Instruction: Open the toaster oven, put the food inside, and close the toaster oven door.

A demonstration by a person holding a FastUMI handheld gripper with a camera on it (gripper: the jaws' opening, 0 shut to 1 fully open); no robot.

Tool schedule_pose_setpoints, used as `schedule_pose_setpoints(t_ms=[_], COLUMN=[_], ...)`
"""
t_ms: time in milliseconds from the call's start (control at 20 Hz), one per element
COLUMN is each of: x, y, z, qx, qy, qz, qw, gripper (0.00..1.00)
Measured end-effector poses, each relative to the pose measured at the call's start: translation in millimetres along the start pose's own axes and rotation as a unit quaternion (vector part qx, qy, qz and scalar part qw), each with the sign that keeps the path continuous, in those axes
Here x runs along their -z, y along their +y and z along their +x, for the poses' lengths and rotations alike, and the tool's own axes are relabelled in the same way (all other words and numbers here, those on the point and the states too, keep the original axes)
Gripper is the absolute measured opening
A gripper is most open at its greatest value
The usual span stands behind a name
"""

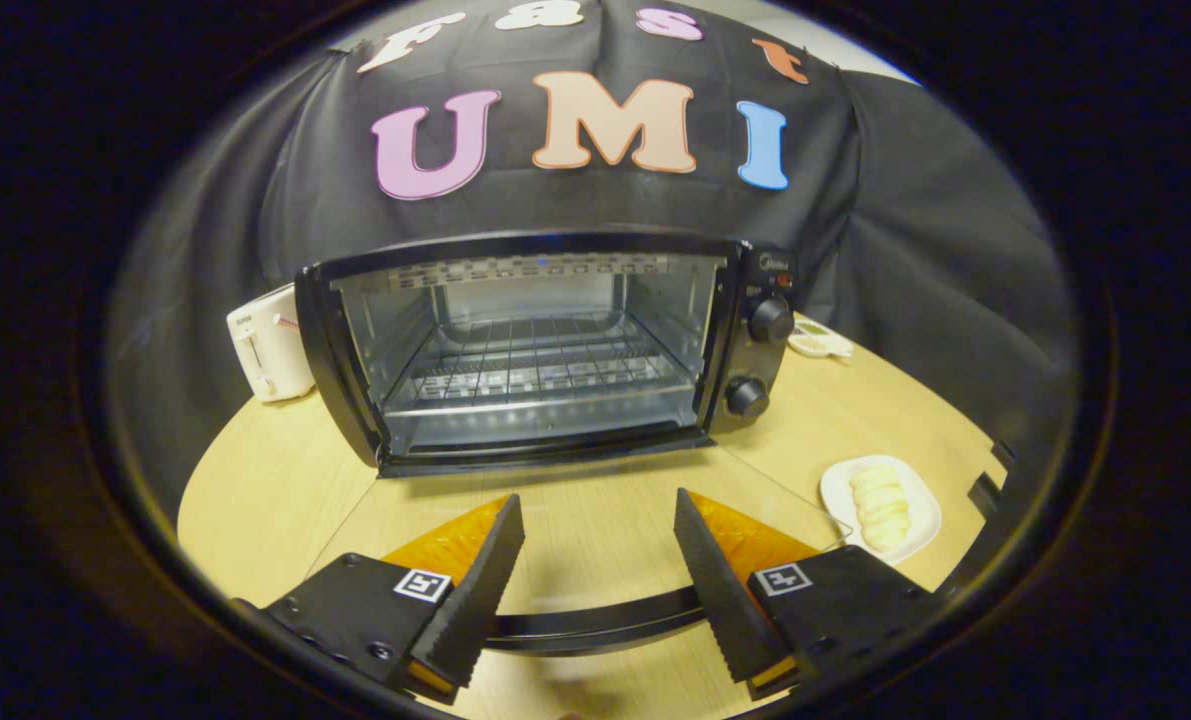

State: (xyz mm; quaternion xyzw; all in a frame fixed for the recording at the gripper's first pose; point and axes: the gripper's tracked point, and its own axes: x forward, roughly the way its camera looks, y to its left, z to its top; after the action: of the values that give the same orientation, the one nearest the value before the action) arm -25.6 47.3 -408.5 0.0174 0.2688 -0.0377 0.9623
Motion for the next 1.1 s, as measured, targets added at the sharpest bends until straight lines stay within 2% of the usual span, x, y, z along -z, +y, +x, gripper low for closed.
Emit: schedule_pose_setpoints(t_ms=[150, 250, 700, 850, 1100], x=[27.6, 21.6, 16.3, 13.3, 1.5], y=[-1.6, -1.9, -10.5, -52.6, -141.2], z=[6.2, 3.9, 0.8, -2.2, -10.0], qx=[-0.003, -0.004, -0.012, 0.033, 0.116], qy=[0.032, 0.011, 0.013, 0.008, -0.004], qz=[0.014, 0.029, 0.008, -0.011, 0.006], qw=[0.999, 1.0, 1.0, 0.999, 0.993], gripper=[0.93, 0.93, 0.95, 0.95, 0.96])
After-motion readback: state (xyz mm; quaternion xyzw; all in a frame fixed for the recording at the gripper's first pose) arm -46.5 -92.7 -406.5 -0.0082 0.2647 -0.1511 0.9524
